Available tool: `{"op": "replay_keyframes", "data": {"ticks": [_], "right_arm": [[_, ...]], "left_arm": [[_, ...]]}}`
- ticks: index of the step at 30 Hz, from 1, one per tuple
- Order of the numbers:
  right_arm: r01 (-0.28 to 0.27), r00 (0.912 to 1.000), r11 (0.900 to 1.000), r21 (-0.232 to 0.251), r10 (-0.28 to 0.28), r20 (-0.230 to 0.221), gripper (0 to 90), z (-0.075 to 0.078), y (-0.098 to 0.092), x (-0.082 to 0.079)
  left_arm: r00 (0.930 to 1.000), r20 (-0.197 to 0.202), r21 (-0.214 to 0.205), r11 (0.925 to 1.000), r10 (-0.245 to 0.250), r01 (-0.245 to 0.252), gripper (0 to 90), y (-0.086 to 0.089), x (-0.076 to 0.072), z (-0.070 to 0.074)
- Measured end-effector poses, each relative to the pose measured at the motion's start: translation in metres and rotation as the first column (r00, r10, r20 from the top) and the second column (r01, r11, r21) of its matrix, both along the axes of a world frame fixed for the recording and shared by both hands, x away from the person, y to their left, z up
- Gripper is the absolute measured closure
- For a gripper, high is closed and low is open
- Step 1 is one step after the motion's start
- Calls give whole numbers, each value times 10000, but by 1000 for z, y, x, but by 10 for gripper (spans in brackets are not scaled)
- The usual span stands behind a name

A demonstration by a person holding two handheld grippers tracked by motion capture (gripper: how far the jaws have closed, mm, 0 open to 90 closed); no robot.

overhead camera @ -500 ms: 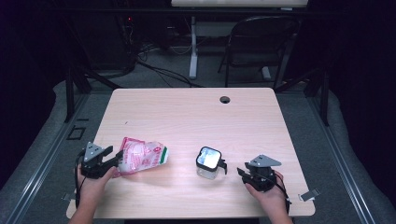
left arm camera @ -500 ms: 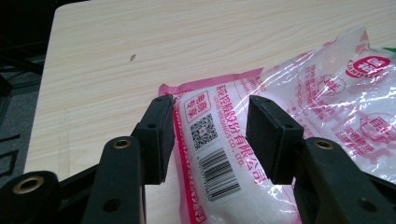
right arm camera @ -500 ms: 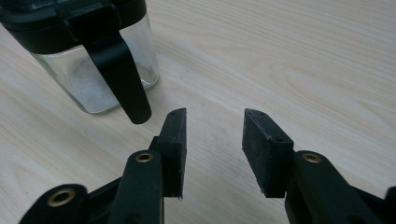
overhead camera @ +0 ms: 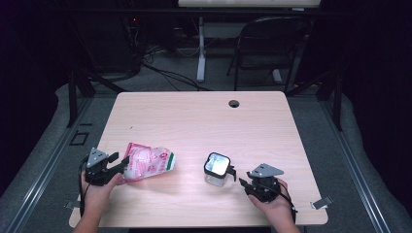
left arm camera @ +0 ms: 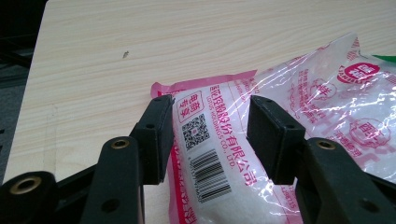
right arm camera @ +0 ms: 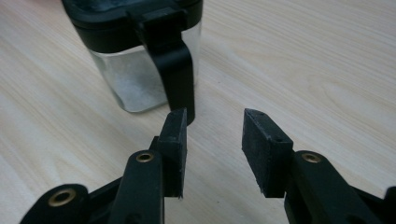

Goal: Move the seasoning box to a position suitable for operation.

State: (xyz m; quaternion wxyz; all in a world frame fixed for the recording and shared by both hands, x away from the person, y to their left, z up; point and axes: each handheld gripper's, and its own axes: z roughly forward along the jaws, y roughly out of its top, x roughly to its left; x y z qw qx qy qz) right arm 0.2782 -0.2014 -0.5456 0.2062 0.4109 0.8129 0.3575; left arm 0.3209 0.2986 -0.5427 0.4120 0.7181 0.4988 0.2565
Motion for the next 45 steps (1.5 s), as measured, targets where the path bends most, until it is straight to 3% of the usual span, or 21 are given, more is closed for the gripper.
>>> {"op": "replay_keyframes", "data": {"ticks": [5, 9, 18, 24, 30, 45], "right_arm": [[-429, 9990, 9990, 139, 431, -133, 599, 1, 7, -2], [-667, 9974, 9978, -34, 666, -282, 607, -2, 14, 0], [-385, 9990, 9992, -78, 383, -210, 687, -10, 28, 11], [-357, 9993, 9987, -376, 351, -155, 742, -12, 34, 17], [-501, 9984, 9983, -285, 494, -268, 747, -12, 34, 20], [-1329, 9903, 9907, -279, 1316, -440, 744, -10, 38, 14]], "left_arm": [[9999, 66, -7, 10000, -83, 83, 506, 0, -3, 0], [9999, 133, 23, 10000, -61, 61, 505, 1, -5, 1], [9998, 202, 67, 10000, -66, 65, 505, 2, -10, 1], [9997, 215, 161, 9998, -115, 112, 505, 0, -16, 2], [9994, 310, 157, 9998, -140, 135, 501, -2, -21, 5], [9957, 377, 423, 9956, -850, 834, 498, -20, -18, 8]]}}
